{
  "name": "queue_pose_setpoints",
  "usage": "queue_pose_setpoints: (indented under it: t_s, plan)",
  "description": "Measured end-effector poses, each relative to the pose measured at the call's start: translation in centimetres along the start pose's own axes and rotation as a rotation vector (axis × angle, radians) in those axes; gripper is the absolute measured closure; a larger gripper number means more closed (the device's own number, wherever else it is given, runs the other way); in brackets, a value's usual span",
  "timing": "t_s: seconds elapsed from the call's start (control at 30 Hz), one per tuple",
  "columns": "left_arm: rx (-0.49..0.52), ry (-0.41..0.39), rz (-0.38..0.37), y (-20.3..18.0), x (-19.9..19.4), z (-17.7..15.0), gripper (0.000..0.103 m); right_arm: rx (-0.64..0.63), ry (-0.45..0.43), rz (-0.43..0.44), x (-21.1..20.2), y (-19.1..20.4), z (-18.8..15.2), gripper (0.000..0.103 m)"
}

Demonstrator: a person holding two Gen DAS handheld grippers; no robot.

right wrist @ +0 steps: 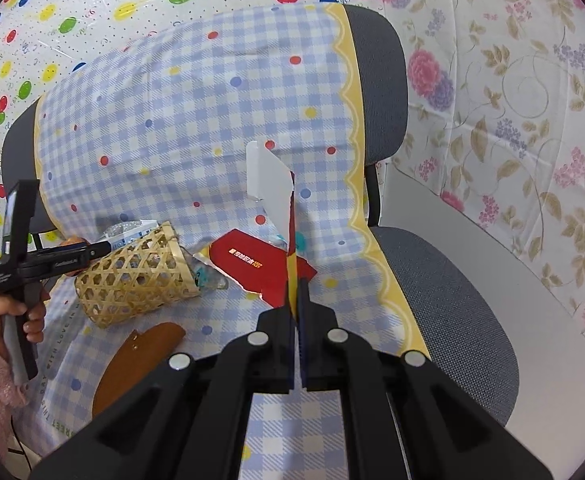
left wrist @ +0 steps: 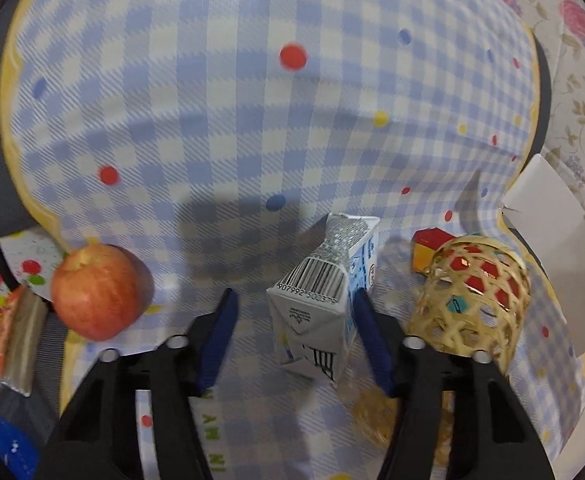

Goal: Collect trash
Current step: 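Grasp the white card with the right tool while the left tool grasps the milk carton, then carry the milk carton and white card over the pink bin and release both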

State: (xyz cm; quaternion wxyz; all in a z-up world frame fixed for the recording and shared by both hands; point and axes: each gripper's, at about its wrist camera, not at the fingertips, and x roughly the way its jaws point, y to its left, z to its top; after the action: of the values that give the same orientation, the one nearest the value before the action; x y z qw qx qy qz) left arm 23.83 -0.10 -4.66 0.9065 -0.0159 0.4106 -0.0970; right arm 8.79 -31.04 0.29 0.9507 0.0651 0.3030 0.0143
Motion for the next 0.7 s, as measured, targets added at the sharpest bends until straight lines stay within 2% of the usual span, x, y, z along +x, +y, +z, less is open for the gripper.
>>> queue_pose_setpoints:
  t_s: [0.03, 0.07, 0.17, 0.37, 0.47, 0.7]
  plan:
    - [-0.013, 0.007, -0.017, 0.3, 0.3, 0.0, 0.061, -0.001, 0.001, -0.001, 0.0, 0.0, 0.0, 0.101]
    - [-0.024, 0.008, -0.029, 0.5, 0.4, 0.1, 0.062, -0.002, 0.002, -0.003, 0.0, 0.0, 0.0, 0.101]
    - [-0.006, -0.059, 0.005, 0.4, -1.5, -0.1, 0.064, -0.002, 0.001, -0.005, -0.3, 0.1, -0.1, 0.101]
    - [0.009, -0.233, 0.071, -0.1, -10.3, -1.6, 0.064, 0.001, -0.011, 0.024, -2.6, 0.9, -0.7, 0.101]
    - [0.021, -0.279, 0.100, -0.6, -14.0, -3.3, 0.064, 0.004, -0.014, 0.036, -3.9, 1.2, -1.1, 0.101]
    - [0.035, -0.343, 0.059, -3.4, -20.3, -7.3, 0.064, 0.001, -0.019, 0.045, -8.0, 1.6, -3.0, 0.101]
